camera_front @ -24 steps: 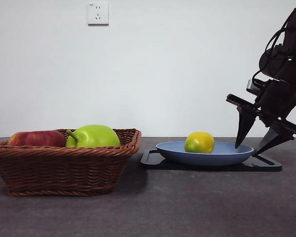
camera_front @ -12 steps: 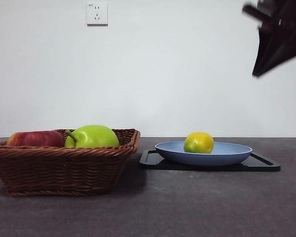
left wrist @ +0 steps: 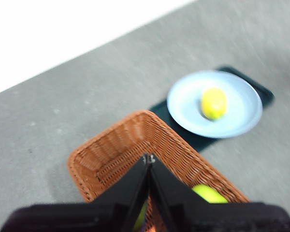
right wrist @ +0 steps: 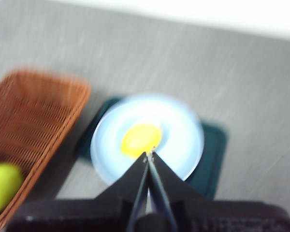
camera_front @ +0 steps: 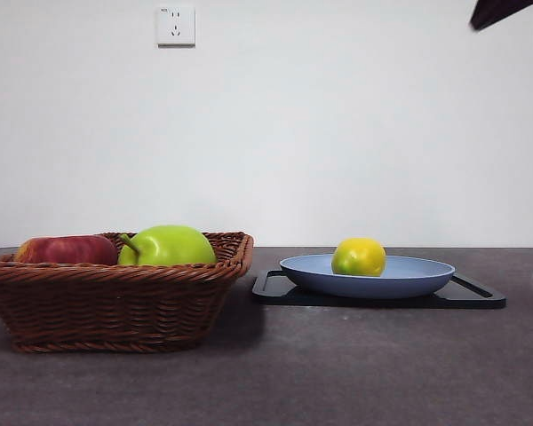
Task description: Take the lemon from the basket,put the lemon in the plate,hand out the plate
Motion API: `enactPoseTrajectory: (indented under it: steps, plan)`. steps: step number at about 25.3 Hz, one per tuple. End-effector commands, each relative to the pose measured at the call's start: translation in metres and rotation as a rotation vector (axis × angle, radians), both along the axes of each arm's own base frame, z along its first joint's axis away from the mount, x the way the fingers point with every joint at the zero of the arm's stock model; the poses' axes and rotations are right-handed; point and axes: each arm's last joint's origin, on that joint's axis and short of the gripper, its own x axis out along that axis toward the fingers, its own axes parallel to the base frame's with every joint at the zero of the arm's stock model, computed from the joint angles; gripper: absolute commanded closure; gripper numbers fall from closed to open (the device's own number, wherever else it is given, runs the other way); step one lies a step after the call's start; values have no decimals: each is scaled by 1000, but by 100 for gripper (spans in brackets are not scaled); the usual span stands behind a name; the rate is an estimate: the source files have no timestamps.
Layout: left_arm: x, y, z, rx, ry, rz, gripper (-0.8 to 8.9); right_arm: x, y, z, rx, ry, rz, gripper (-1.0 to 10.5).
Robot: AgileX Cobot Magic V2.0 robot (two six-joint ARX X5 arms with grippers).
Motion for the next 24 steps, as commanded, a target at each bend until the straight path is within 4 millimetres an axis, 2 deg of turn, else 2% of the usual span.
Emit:
enactPoseTrajectory:
  steps: [1,5,9,13,24]
  plan:
    - [-10,8,-23,-99,-26,41,807,-18,-4,-8,20,-98,-17,945]
    - [-35,27,-80,-234,-103,155,807,-50,-15,-39,79,-204,-75,945]
    - [-52,38,-104,-297,-128,215,808,-66,-23,-61,117,-239,-82,945]
    - [-61,44,-106,-326,-163,209,807,-75,-27,-70,150,-242,-82,943]
    - [-62,44,-105,-331,-174,206,805,-75,-27,-69,150,-244,-84,943]
